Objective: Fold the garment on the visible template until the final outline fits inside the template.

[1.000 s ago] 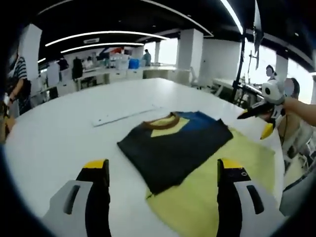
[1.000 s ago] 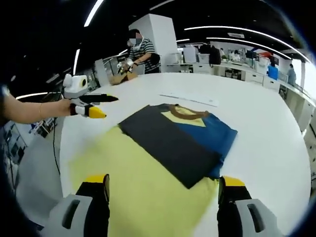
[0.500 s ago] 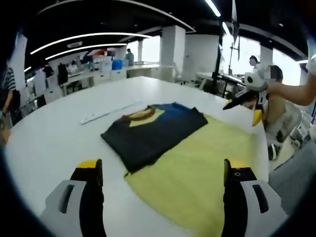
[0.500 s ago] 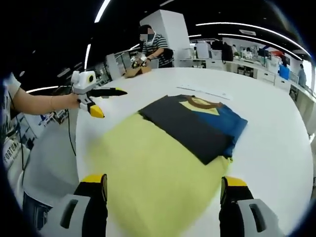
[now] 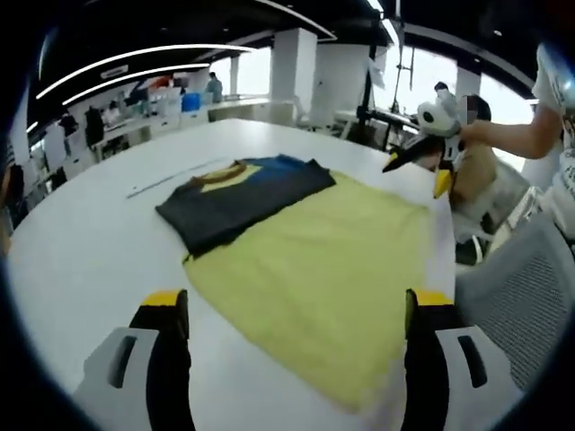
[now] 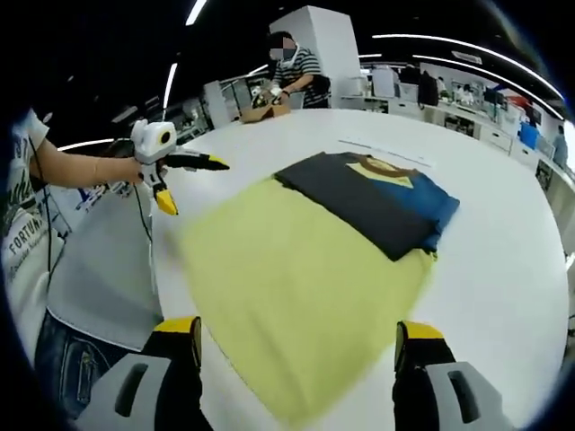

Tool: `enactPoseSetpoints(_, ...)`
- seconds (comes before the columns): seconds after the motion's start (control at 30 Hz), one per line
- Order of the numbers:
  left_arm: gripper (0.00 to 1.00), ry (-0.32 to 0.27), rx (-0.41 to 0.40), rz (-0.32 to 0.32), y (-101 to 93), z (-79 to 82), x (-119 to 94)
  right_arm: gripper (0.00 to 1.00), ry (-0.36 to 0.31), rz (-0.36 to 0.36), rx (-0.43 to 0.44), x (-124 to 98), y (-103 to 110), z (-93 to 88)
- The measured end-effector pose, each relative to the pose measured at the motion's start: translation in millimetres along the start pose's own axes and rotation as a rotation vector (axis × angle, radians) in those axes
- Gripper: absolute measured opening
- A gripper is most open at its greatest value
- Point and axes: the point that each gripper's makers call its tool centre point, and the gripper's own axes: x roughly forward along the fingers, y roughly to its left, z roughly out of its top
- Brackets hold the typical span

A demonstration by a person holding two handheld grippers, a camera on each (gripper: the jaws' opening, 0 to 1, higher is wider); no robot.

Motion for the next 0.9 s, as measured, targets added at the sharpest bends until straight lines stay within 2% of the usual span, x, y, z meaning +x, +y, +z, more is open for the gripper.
enactPoseSetpoints(0.2,0.92,0.029,0.005,-0.028,-20.0,-18.2,-6.3,0.82,-0.006,-0.006,-0.013,-3.9,8.3,-9.9)
enactPoseSetpoints(0.4,0.84,0.042,0.004,-0.035,-34.4,-33.2,-9.8,0.73,0.027,-0.008,-0.047,-4.2,18.7,-27.8)
enactPoseSetpoints(0.57,0.71,0.082,0.054,-0.039,-40.9,-47.9,-13.2,0.65,0.06,-0.034,-0.054,-3.7,19.2,-41.8)
enactPoseSetpoints(0.9,0.5,0.101,0.066,-0.038,-44.9,-53.8,-15.7,0.5,0.11,-0.064,-0.109,-2.2,18.4,-58.0)
